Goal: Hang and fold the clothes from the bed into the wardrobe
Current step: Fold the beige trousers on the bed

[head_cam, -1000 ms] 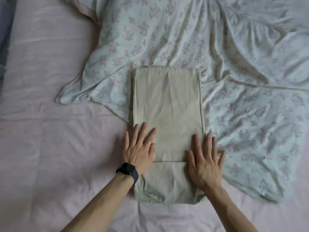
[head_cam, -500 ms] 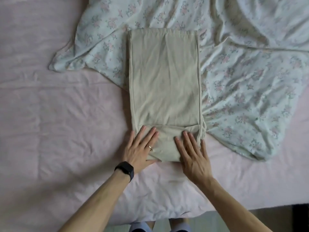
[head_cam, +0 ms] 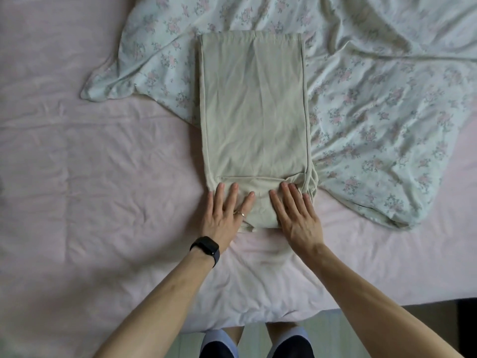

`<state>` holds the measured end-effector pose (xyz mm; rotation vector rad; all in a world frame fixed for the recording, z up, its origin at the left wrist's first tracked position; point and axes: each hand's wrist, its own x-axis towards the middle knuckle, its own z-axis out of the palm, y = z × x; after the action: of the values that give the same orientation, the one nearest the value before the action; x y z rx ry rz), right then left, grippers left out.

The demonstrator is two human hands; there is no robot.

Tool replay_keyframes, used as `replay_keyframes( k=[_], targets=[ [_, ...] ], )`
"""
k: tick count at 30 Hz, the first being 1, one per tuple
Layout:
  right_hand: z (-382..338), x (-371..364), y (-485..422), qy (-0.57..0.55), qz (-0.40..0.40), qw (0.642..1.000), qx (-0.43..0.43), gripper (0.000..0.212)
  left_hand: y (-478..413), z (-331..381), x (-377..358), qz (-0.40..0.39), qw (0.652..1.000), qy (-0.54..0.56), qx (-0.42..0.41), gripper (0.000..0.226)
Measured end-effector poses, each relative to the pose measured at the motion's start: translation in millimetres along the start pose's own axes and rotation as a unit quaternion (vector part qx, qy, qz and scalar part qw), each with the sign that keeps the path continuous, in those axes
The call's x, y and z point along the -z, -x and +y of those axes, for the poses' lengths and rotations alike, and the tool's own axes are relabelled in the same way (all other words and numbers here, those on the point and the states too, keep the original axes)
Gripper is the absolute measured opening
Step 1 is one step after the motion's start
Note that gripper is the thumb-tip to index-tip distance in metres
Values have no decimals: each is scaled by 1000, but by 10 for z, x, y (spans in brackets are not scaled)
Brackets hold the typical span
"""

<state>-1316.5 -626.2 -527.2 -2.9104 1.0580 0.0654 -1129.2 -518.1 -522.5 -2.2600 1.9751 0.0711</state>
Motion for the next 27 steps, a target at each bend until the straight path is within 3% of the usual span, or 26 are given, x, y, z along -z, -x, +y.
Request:
replay_keyframes(
  k=[8, 12, 15, 19, 21, 23, 27],
  targets=[
    [-90, 508, 237, -63, -55, 996, -3, 56, 283, 84, 456, -76, 997, -35, 9, 61],
    [-121, 765, 628, -76, -216, 973, 17, 56, 726, 289, 743, -119, 993, -13, 8, 67],
    [-154, 920, 973, -92, -292, 951, 36, 59, 1129, 489, 814, -280, 959, 40, 7, 72],
    [-208, 1182, 1467, -137, -398, 905, 63, 65, 1651, 738, 1066, -356, 926, 121, -18, 90],
    [-212, 1290, 1521, -165, -440, 881, 53, 55, 1717, 735, 1148, -376, 903, 210, -1, 85],
    [-170, 1388, 1382, -195, -449, 871, 43, 54, 1550, 643, 1235, -356, 884, 299, 51, 71],
    [104, 1486, 709, -238, -355, 904, -14, 50, 873, 207, 1381, -296, 870, 364, 150, 57]
  ],
)
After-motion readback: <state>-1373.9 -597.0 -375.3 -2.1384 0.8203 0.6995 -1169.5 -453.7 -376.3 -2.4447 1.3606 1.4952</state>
